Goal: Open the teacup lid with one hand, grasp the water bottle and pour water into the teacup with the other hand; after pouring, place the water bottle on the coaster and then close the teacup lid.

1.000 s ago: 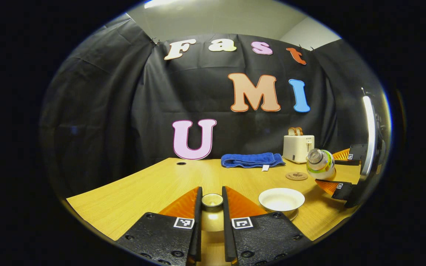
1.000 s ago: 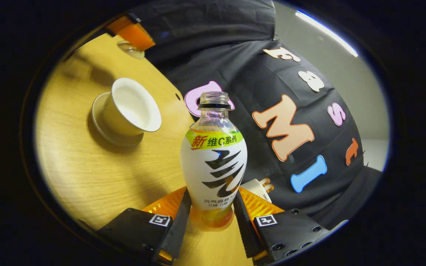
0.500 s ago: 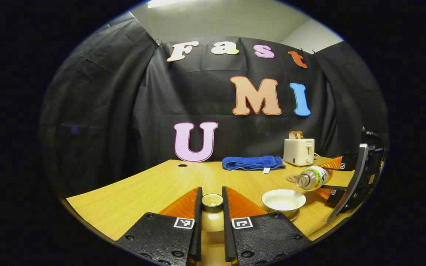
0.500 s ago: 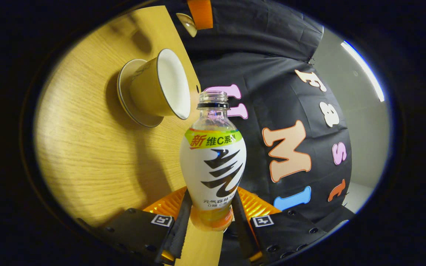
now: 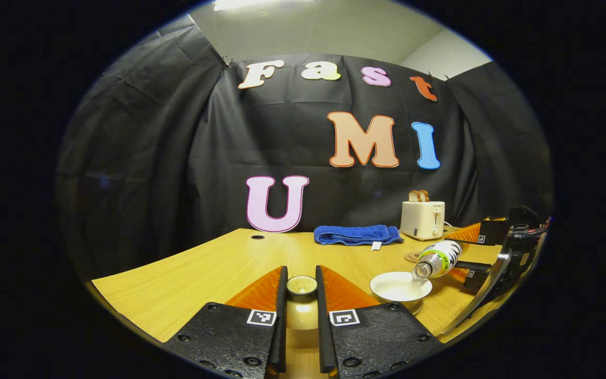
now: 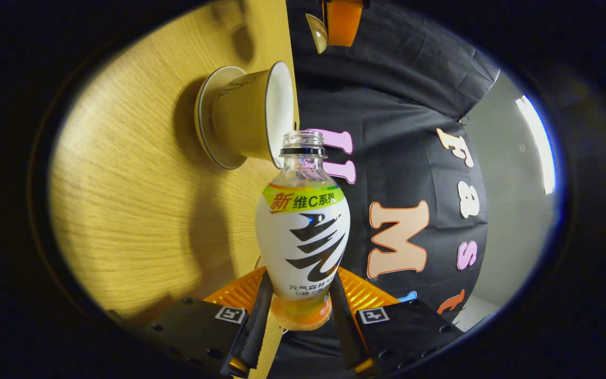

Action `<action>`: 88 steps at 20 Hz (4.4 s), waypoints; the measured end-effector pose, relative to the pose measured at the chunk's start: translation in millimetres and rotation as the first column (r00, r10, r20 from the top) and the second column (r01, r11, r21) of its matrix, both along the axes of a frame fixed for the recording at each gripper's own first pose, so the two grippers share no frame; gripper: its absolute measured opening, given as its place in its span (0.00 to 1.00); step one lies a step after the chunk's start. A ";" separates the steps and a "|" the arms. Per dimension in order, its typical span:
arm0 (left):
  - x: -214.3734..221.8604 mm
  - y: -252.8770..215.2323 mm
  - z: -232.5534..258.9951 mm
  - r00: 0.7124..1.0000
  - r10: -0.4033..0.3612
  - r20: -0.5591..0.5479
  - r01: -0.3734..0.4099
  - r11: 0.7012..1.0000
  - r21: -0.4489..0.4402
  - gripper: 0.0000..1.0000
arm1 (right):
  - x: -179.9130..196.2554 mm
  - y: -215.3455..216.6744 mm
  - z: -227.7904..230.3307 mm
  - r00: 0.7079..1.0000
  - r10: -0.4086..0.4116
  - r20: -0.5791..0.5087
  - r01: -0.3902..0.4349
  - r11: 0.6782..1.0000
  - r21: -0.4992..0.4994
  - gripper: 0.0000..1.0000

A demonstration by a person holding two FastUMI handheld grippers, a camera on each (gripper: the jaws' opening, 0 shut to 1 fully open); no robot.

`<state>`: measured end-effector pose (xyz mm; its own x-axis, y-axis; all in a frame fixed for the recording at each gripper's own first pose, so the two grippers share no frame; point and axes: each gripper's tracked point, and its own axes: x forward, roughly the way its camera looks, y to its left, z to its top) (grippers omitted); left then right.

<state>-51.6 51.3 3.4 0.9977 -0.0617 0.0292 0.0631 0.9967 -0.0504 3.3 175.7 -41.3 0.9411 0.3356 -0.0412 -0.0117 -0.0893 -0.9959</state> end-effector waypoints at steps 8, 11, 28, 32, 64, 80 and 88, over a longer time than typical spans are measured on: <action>0.2 0.2 0.6 1.000 -0.001 -0.001 0.001 1.000 -0.003 0.22 | 2.2 5.5 11.4 0.997 0.026 0.069 -0.018 0.993 -0.120 0.64; -0.7 0.5 1.1 1.000 -0.002 0.002 0.002 1.000 -0.007 0.22 | 0.1 10.2 16.3 0.994 0.048 0.093 -0.030 0.983 -0.184 0.64; -1.9 1.5 0.6 1.000 -0.003 0.000 0.003 1.000 -0.023 0.22 | 16.0 28.3 50.6 0.972 0.149 0.183 -0.057 0.899 -0.433 0.63; -1.4 3.0 1.8 1.000 -0.001 0.003 0.001 1.000 -0.027 0.22 | 15.4 31.9 50.2 0.968 0.168 0.185 -0.065 0.885 -0.462 0.62; 0.2 1.0 -1.2 1.000 0.020 -0.008 -0.020 1.000 0.017 0.22 | 18.3 12.0 20.1 0.945 0.010 -0.328 0.146 0.883 0.447 0.64; -1.5 -0.2 -0.5 1.000 0.016 -0.005 -0.016 1.000 0.022 0.22 | 72.4 -9.1 45.5 0.894 0.055 -0.444 0.332 0.585 0.740 0.63; -1.4 -1.3 0.7 1.000 0.011 0.002 -0.011 1.000 0.026 0.22 | 125.0 -37.3 34.5 0.859 0.063 -0.507 0.455 0.356 0.816 0.63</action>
<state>-53.0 50.0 4.1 0.9982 -0.0517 0.0295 0.0524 0.9983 -0.0247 128.4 138.3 -6.7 0.9521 0.2174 -0.2150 -0.2821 0.8959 -0.3433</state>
